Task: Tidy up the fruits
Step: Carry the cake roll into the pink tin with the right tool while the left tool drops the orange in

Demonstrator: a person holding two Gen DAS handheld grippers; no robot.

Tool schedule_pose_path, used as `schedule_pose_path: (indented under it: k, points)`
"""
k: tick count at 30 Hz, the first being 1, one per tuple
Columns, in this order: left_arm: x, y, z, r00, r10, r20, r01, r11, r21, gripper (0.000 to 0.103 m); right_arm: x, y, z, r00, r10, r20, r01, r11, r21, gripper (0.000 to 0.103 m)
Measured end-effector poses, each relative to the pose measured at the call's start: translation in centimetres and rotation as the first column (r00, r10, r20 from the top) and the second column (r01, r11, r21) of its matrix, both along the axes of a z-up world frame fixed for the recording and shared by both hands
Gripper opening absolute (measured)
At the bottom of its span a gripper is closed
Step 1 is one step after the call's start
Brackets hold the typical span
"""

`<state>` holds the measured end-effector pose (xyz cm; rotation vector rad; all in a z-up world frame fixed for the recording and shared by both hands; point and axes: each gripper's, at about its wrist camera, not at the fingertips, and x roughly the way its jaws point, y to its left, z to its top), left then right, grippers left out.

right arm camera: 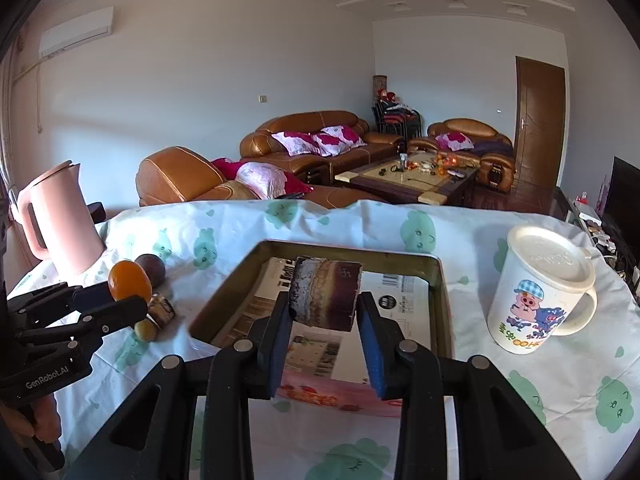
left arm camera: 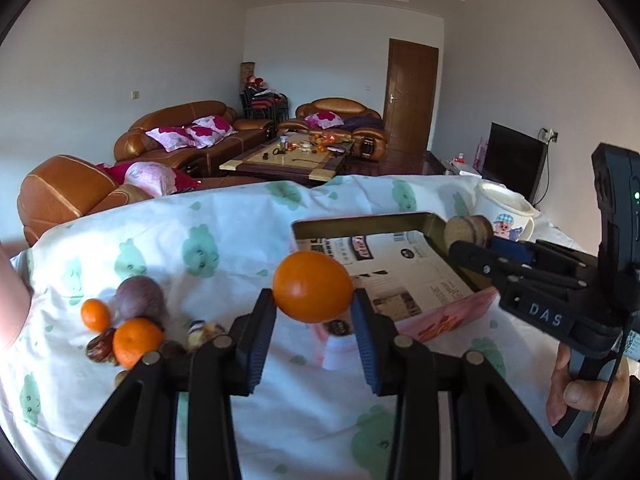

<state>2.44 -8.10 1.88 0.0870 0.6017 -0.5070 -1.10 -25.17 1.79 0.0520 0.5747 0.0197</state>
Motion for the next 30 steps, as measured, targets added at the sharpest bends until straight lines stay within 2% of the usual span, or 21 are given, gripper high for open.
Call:
schedule_pose_path:
  k: [4, 8, 11, 17, 24, 26, 28, 29, 30]
  points:
    - [1.2, -3.7, -0.6, 0.999, -0.040, -0.016, 0.040, 0.999, 0.028, 0.040, 1.2, -1.4, -1.1, 0.999, 0.004, -0.049, -0.004, 1.000, 0.003, 0.035]
    - [1.9, -5.6, -1.7, 0.998, -0.036, -0.047, 0.039, 0.998, 0.058, 0.040, 1.9, -2.2, -1.9, 0.996, 0.016, -0.088, -0.013, 0.999, 0.035, 0.035]
    - [2.4, -6.0, -2.5, 0.997, -0.026, -0.066, 0.031, 0.997, 0.075, 0.040, 2.1, -2.5, -2.4, 0.993, 0.031, -0.114, -0.023, 0.997, 0.071, 0.035]
    - [2.7, -6.5, -3.4, 0.996, -0.021, -0.091, 0.029, 0.995, 0.091, 0.040, 2.4, -2.1, -3.1, 0.989, 0.041, -0.144, -0.030, 0.997, 0.073, 0.035]
    - [2.6, -6.4, -3.4, 0.997, 0.000, -0.079, 0.008, 0.995, 0.102, 0.044, 2.5, -2.6, -3.3, 0.989, 0.033, -0.144, -0.018, 0.995, 0.103, 0.035]
    - [2.2, -6.3, -3.2, 0.998, 0.001, -0.058, 0.005, 0.995, 0.101, 0.051, 2.5, -2.8, -3.0, 0.991, 0.023, -0.131, -0.008, 0.993, 0.117, 0.036]
    - [1.5, -6.2, -2.7, 1.000, 0.020, -0.015, -0.018, 0.994, 0.110, 0.076, 2.2, -3.1, -2.6, 0.995, 0.006, -0.096, 0.007, 0.992, 0.129, 0.036]
    - [1.1, -6.1, -2.5, 0.999, 0.036, 0.013, -0.037, 0.993, 0.112, 0.082, 1.9, -3.3, -2.3, 0.997, -0.005, -0.074, 0.015, 0.991, 0.131, 0.036]
    - [0.7, -5.9, -2.2, 0.998, 0.048, 0.042, -0.053, 0.993, 0.109, 0.093, 1.7, -3.4, -2.0, 0.998, -0.018, -0.054, 0.025, 0.992, 0.126, 0.036]
